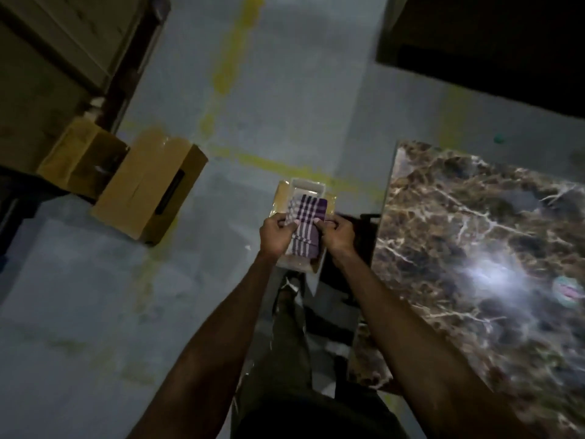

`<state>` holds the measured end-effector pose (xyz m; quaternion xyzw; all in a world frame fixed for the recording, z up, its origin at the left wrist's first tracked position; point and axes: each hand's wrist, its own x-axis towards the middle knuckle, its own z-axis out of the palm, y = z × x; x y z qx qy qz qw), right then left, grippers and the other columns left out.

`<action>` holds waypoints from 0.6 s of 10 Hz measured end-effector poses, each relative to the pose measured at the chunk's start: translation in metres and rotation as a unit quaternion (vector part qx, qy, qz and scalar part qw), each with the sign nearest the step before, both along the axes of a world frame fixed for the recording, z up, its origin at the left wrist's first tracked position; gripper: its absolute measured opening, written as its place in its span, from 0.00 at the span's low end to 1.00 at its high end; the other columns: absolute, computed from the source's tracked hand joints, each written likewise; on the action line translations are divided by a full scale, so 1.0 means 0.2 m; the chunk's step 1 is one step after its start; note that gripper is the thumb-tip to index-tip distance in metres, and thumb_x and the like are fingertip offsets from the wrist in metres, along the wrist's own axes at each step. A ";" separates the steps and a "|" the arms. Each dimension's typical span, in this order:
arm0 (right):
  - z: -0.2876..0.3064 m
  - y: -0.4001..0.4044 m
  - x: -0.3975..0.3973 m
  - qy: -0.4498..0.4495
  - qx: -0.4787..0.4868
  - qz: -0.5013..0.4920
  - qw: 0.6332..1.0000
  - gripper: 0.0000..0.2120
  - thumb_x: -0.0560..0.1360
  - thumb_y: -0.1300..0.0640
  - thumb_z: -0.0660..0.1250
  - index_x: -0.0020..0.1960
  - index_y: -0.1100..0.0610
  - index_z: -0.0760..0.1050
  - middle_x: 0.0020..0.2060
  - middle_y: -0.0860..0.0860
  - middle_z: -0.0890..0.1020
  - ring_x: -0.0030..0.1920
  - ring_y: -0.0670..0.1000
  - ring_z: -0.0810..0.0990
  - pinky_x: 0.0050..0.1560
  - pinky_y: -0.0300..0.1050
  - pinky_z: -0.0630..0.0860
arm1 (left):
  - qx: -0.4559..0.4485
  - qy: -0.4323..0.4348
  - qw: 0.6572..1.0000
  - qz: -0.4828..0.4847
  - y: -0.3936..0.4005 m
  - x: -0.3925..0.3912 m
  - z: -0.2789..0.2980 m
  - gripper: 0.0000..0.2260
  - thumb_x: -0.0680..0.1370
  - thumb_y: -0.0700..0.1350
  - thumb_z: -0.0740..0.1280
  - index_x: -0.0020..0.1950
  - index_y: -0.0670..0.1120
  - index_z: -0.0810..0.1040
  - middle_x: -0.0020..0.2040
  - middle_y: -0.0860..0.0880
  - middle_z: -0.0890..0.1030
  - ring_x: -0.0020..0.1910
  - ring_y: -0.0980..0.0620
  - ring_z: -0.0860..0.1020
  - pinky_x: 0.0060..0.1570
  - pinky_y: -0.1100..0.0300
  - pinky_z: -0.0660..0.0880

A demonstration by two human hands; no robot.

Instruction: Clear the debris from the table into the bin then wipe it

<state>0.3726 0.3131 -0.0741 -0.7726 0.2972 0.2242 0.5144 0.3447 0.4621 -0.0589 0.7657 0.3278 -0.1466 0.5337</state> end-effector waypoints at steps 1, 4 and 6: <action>-0.19 0.10 0.04 0.036 -0.040 -0.018 0.998 0.11 0.73 0.54 0.79 0.52 0.59 0.84 0.46 0.52 0.86 0.47 0.51 0.83 0.49 0.42 0.80 | 0.042 0.014 0.999 -0.006 0.07 0.05 -0.22 0.11 0.76 0.43 0.74 0.57 0.40 0.84 0.51 0.43 0.86 0.49 0.46 0.83 0.44 0.65 0.72; -0.37 0.19 0.12 0.072 -0.105 -0.022 0.992 0.10 0.73 0.58 0.79 0.51 0.60 0.82 0.43 0.52 0.83 0.44 0.48 0.80 0.53 0.44 0.81 | 0.152 -0.005 0.978 -0.143 0.02 0.09 -0.48 0.09 0.81 0.41 0.65 0.59 0.40 0.79 0.54 0.41 0.83 0.54 0.42 0.81 0.57 0.47 0.78; -0.28 0.16 0.12 0.052 -0.081 -0.041 0.995 0.13 0.74 0.61 0.77 0.55 0.59 0.78 0.49 0.51 0.81 0.44 0.46 0.78 0.28 0.21 0.68 | 0.214 0.028 0.968 -0.130 -0.03 0.06 -0.45 0.19 0.81 0.49 0.65 0.70 0.43 0.73 0.67 0.39 0.74 0.65 0.41 0.72 0.65 0.47 0.74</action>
